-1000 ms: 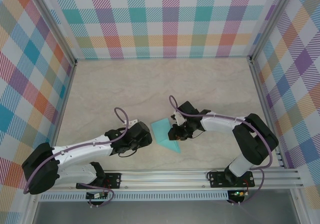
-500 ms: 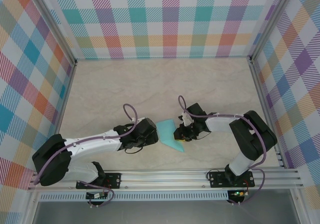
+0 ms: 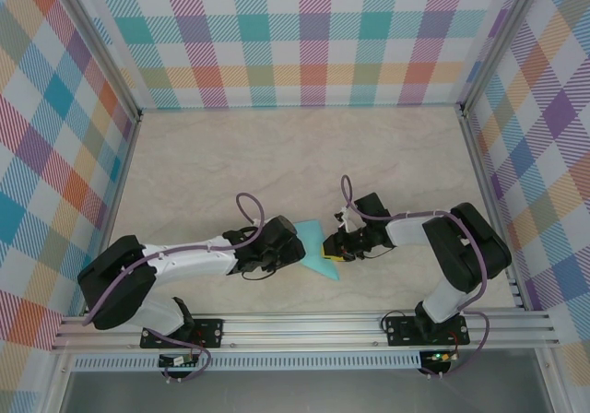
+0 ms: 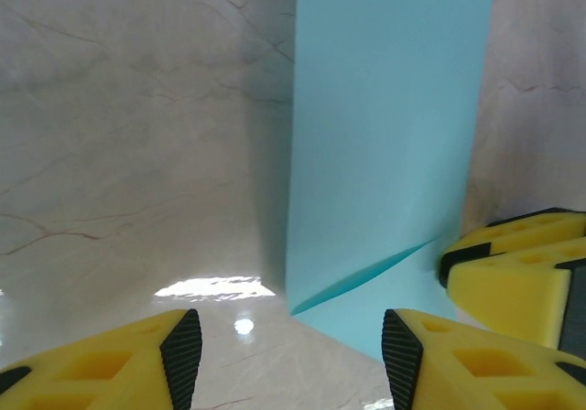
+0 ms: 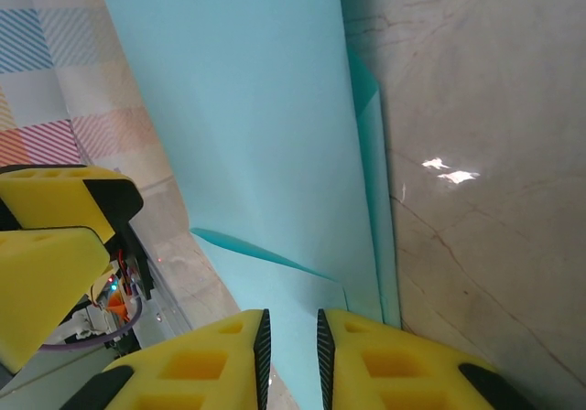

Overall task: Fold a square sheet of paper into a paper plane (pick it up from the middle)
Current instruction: Turn over the paper at the center of the table, then perform the fifth fold on the wing at the bottom-center of the table.

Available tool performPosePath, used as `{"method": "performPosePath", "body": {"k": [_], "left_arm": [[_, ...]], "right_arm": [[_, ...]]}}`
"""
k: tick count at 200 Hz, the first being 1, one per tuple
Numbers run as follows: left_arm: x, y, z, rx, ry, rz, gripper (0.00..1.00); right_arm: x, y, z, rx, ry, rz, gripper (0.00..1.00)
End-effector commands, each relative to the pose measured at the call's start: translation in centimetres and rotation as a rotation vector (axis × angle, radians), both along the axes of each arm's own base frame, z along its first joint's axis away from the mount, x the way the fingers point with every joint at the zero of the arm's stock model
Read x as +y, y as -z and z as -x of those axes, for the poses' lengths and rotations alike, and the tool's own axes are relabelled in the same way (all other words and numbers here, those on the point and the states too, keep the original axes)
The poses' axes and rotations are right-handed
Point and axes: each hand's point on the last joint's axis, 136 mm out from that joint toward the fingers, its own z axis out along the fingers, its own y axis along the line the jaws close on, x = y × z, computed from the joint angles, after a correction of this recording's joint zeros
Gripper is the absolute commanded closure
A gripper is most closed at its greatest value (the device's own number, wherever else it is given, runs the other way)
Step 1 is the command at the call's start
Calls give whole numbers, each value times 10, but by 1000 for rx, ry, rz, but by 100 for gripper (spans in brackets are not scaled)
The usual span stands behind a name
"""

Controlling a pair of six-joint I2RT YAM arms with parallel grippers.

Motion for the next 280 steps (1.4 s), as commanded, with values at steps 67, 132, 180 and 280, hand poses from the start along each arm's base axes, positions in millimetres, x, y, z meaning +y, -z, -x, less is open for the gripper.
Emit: {"method": "performPosePath", "body": {"k": [67, 132, 180, 280], "left_arm": [[-9, 15, -9, 35, -84, 59, 46], [-23, 23, -14, 45, -74, 97, 50], [-33, 15, -18, 23, -63, 147, 55], [-39, 8, -21, -3, -61, 192, 59]], "right_arm": [[-23, 30, 5, 54, 62, 103, 76], [-27, 31, 5, 57, 76, 101, 76], [-28, 32, 4, 60, 83, 99, 76], [-31, 32, 4, 62, 97, 100, 75]]}}
